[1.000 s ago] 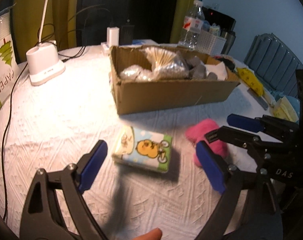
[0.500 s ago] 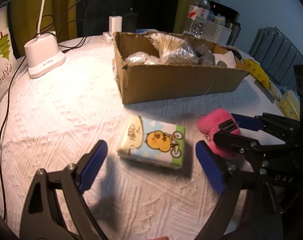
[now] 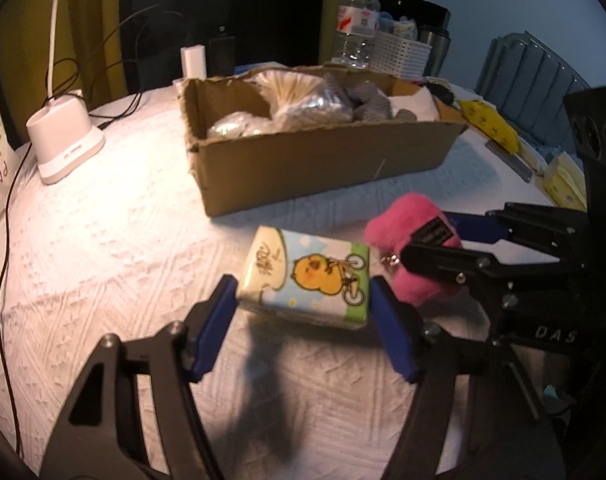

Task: Organize soft objects
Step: 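Carry the tissue pack into the box with the left gripper while the right gripper lifts the pink plush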

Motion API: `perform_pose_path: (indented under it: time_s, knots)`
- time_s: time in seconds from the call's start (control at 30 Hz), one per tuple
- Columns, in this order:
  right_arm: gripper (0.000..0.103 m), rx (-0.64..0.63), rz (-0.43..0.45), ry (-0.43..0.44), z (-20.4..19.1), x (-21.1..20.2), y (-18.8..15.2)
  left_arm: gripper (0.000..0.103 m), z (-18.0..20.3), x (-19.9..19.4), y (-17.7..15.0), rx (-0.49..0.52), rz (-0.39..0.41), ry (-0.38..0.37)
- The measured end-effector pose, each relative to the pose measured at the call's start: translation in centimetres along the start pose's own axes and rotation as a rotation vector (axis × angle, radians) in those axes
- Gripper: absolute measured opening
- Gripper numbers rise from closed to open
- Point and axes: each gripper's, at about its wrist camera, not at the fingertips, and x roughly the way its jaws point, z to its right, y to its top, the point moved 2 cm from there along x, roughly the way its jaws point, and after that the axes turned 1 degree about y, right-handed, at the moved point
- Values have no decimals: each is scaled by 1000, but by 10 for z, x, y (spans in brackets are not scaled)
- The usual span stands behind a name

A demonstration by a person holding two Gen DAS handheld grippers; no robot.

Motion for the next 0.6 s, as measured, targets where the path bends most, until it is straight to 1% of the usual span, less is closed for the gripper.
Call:
perform_pose_path:
  time_s: [0.33,0.6]
  knots:
    - [42,23,58,-11,17,-27,2,68,17,-12,14,22,34,-3]
    - [42,33,115,-21,31,-48,12,68,27,-24,25,29,61,1]
